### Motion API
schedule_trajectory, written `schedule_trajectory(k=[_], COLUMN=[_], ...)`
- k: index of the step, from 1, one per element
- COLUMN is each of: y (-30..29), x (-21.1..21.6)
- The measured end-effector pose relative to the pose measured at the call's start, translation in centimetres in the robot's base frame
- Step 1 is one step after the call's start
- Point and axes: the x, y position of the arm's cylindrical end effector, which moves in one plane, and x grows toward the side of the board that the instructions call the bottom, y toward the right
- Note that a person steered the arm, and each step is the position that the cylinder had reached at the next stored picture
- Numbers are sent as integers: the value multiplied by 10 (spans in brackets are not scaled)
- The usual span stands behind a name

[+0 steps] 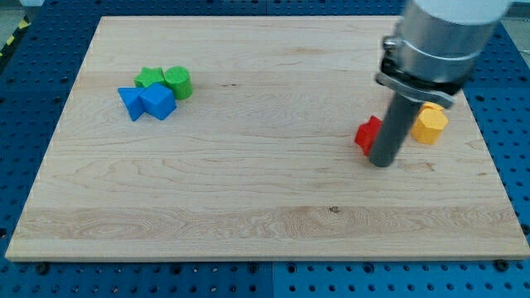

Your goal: Slide the red star closer to the red circle

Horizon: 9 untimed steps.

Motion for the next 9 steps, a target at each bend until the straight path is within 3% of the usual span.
schedule_trajectory(k=[3, 5, 9], y=[-15, -56, -39], x=[-55, -95, -81])
